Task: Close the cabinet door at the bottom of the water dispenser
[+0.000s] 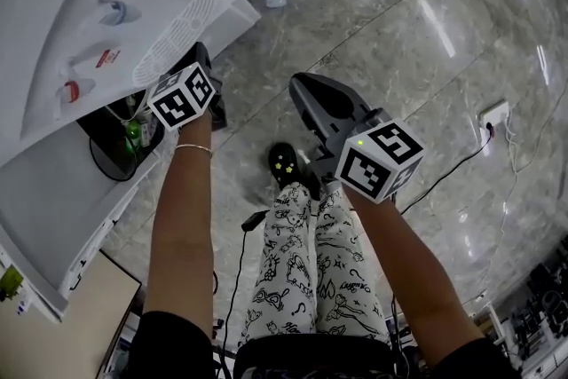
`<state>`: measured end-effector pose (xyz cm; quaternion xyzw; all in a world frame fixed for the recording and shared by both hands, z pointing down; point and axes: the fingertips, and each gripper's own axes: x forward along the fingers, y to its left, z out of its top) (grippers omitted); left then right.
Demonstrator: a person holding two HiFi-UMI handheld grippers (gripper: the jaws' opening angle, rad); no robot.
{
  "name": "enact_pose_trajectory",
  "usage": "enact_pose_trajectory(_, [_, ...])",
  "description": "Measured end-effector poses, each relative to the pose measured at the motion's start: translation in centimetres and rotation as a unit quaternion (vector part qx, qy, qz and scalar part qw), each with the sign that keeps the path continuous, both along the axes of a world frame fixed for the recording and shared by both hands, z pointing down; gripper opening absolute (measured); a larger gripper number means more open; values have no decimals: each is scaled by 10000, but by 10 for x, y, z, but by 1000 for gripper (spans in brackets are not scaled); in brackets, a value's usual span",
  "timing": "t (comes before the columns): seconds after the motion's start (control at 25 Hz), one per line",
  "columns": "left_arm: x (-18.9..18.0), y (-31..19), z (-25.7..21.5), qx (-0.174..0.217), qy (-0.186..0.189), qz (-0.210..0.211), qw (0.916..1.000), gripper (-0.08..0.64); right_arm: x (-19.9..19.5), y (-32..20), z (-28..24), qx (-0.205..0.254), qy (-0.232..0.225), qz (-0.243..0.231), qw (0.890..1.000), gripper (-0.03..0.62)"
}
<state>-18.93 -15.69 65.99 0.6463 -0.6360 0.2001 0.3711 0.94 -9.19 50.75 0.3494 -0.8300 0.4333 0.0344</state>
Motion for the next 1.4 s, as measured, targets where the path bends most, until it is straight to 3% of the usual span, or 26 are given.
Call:
enact_pose_trajectory(0.28, [19, 20, -23, -20, 9, 54, 10000, -2, 19, 6, -22, 106, 105, 104, 9998, 17])
enact_pose_trajectory(0.4, [46, 39, -73, 451, -11, 445, 9980, -2, 26, 11, -51, 318, 126, 31, 9994, 17])
enact_pose_trajectory(0.56, [91, 78, -167, 978, -6, 1224, 9877, -2, 31, 37, -97, 630, 505, -454, 9957, 17])
enact_pose_trajectory(0.68, [108, 91, -252, 1532, 17, 1332, 9792, -2, 35, 43, -152, 1010, 560, -609, 9914, 17])
enact_pose_trajectory(0.88, [120, 139, -395, 2086, -450, 1471, 9658, -2, 32, 79, -278, 1535, 159, -601, 9862, 17])
enact_pose_trajectory(1.04, [143, 164, -478, 2706, -450, 1620, 9479, -2, 25, 99, -351, 2014, 62, -787, 9763, 17])
enact_pose_trajectory(1.16, [158, 188, -520, 2903, -443, 1799, 9388, -2, 22, 121, -388, 2177, -158, -1002, 9707, 17])
enact_pose_trajectory(1.28, [167, 206, -544, 3022, -282, 1822, 9352, -2, 18, 137, -408, 2350, -224, -1325, 9626, 17])
enact_pose_trajectory(1.4, [168, 224, -547, 3059, -407, 1765, 9347, -2, 14, 150, -412, 2430, -125, -1658, 9557, 15])
